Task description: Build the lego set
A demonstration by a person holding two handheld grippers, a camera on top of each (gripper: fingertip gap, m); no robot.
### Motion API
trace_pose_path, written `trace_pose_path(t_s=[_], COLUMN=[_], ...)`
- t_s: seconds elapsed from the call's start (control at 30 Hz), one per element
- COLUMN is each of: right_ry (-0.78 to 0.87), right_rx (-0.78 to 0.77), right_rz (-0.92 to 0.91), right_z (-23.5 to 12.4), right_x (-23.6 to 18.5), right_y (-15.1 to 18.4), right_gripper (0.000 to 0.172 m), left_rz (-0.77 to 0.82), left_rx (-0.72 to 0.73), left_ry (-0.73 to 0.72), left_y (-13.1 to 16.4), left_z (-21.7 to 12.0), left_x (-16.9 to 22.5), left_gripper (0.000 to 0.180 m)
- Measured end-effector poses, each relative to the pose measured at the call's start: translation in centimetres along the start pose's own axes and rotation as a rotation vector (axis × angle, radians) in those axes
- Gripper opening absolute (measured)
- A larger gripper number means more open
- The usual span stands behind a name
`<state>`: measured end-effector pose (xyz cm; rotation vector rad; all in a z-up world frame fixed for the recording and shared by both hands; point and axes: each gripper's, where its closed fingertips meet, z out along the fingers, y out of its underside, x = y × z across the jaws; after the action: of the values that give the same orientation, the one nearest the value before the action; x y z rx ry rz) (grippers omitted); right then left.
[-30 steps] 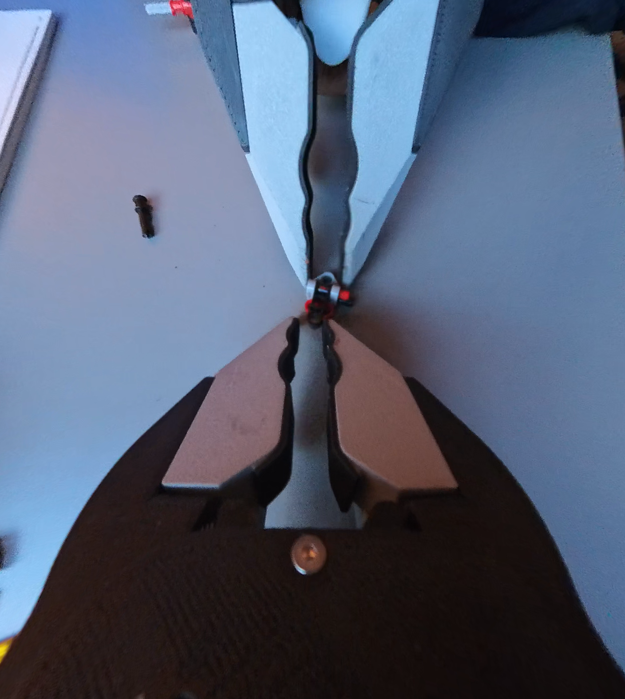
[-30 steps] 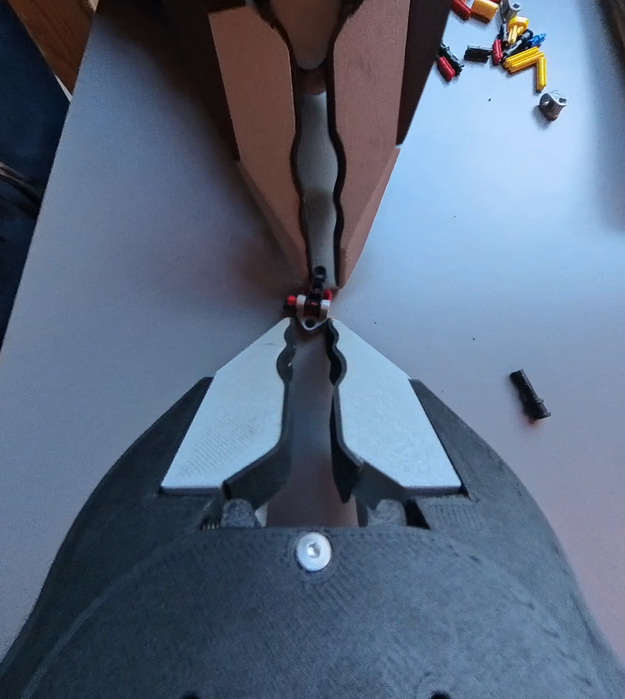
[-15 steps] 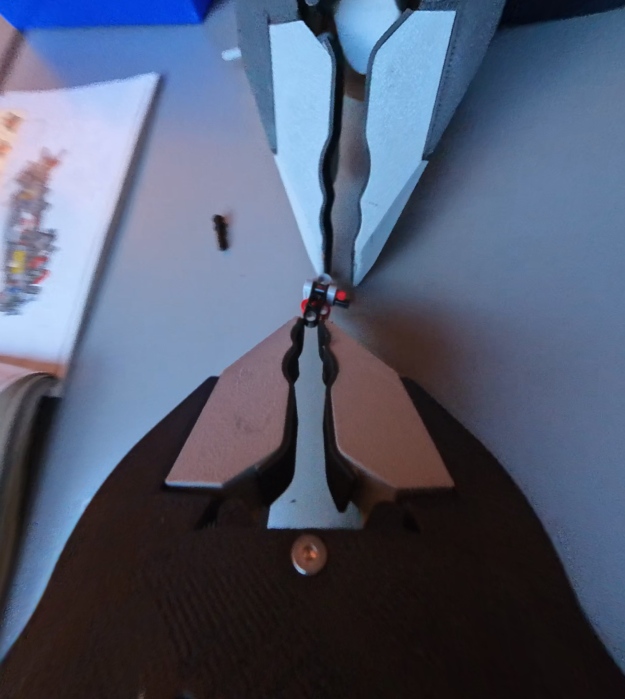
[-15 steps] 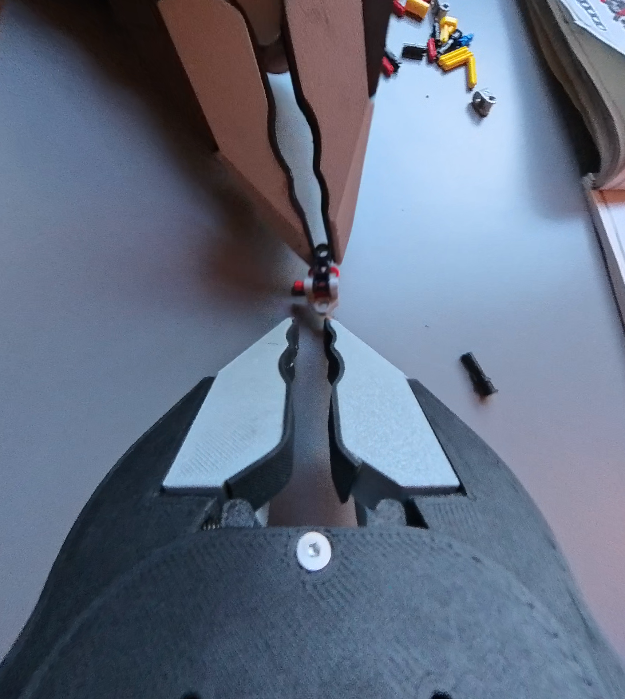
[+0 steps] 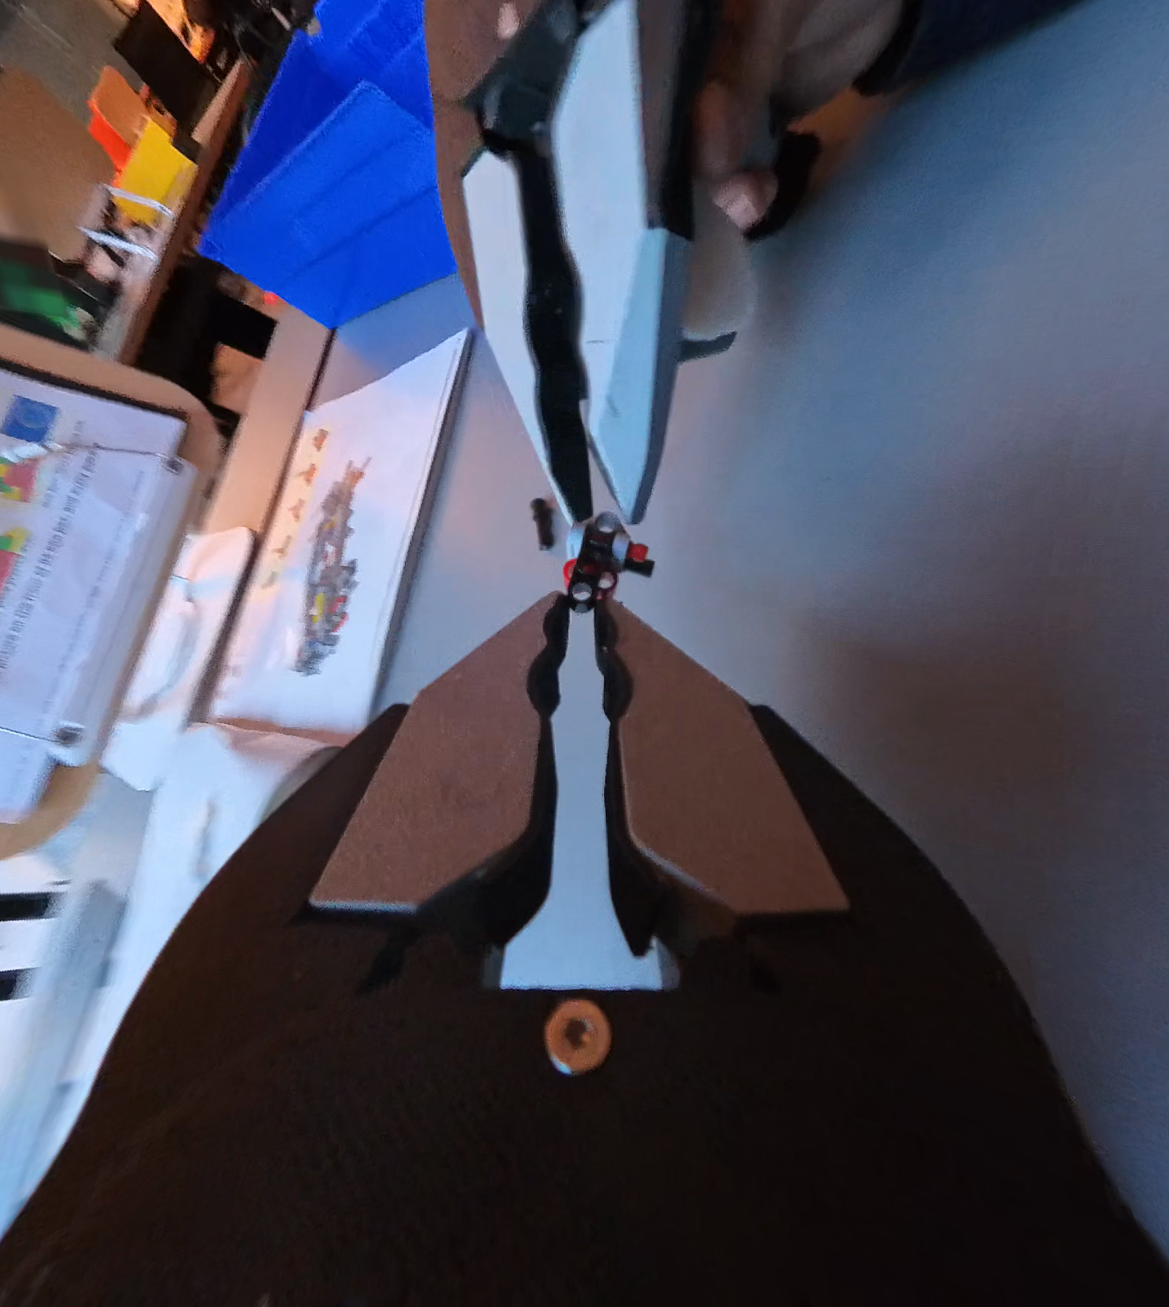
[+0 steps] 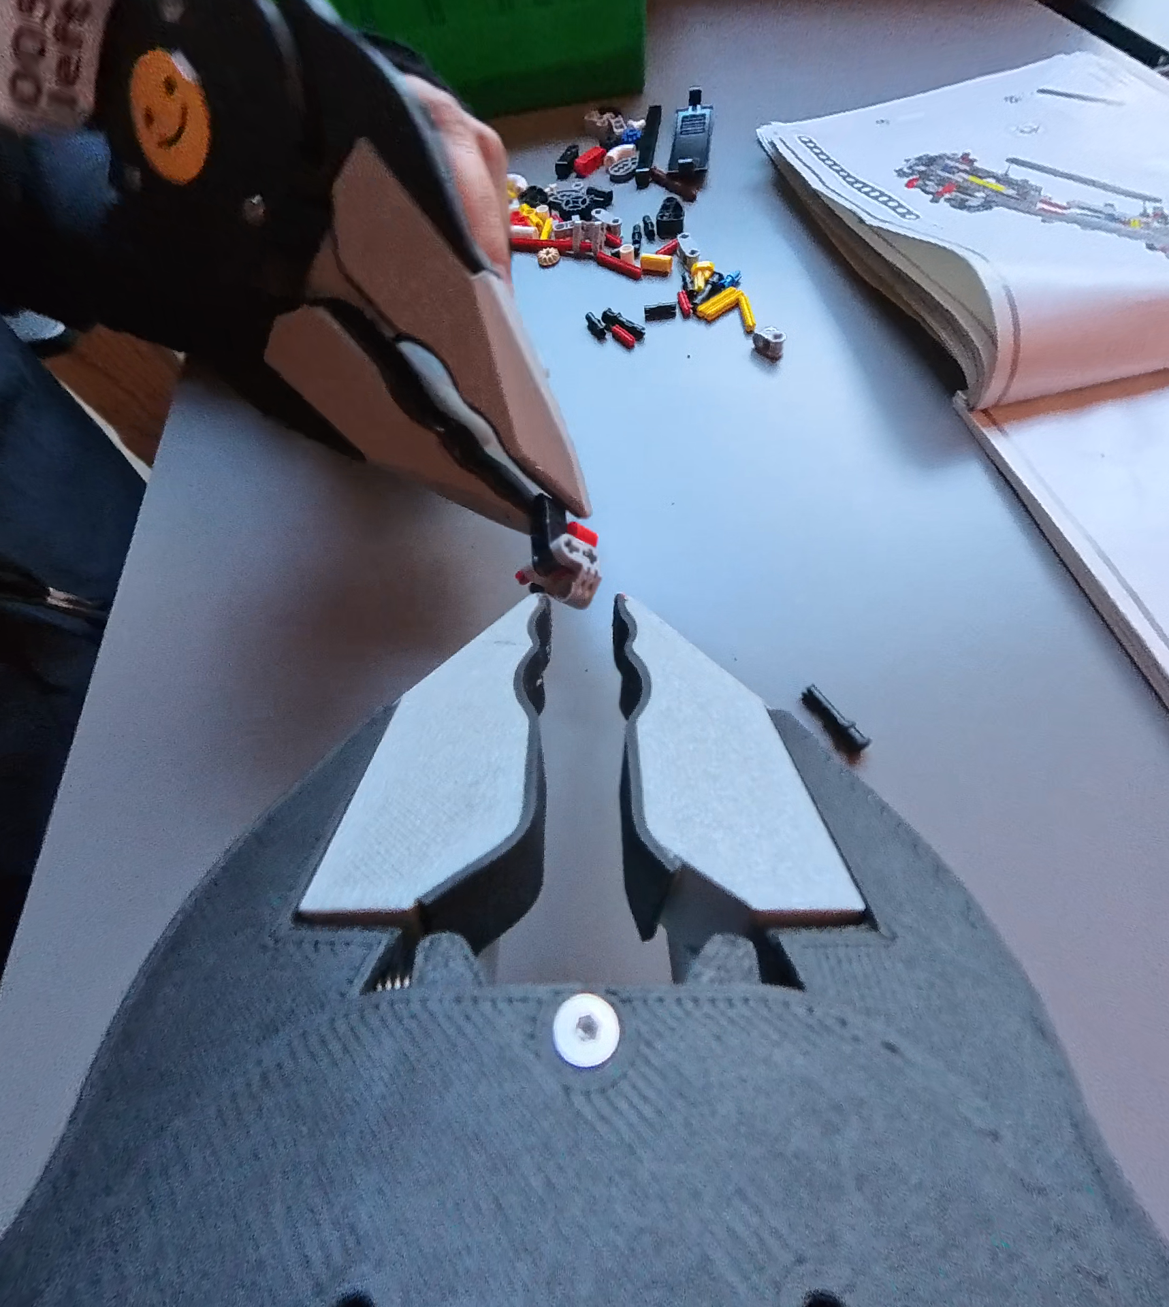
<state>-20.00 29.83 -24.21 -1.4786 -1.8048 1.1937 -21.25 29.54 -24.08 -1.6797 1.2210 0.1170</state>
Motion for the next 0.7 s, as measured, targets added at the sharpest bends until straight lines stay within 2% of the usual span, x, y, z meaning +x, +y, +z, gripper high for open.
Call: trace_pose_path(t_s=[0.1, 0.17, 0.27, 0.33, 0.4, 0.57, 0.7], right_ry=[0.026, 0.077, 0.195, 0.249, 0.295, 0.405, 0.404], right_rx=[0.000, 0.019, 0.017, 0.031, 0.055, 0.102, 0.012], right_rz=[-0.084, -0.138, -0.234, -0.298, -0.349, -0.422, -0.481], right_z=[0.1, 0.0, -0.3, -0.3, -0.4, -0.4, 0.6], right_x=[-0.3, 0.0, 1.0, 1.0, 0.9, 0.9, 0.9], right_y=[-0.2, -0.7, -1.1, -1.6, -2.4, -4.1, -2.7], right_gripper=[0.017, 0.020, 0.023, 0.024, 0.027, 0.029, 0.034], left_rz=[-0.324, -0.602, -1.003, -1.190, -1.282, -1.299, -1.304], left_rx=[-0.006, -0.019, 0.110, 0.187, 0.233, 0.261, 0.252], left_ry=[0.109, 0.254, 0.477, 0.568, 0.588, 0.604, 0.656], left_y=[1.0, 1.9, 1.1, 1.0, 1.2, 0.5, 0.2], left_z=[0.4, 0.7, 0.2, -0.1, -0.3, -0.4, -0.4], left_x=[-0.4, -0.1, -0.4, -1.2, -1.9, -1.8, -1.2], left_gripper=[0.005, 0.004, 0.004, 0.004, 0.005, 0.005, 0.005])
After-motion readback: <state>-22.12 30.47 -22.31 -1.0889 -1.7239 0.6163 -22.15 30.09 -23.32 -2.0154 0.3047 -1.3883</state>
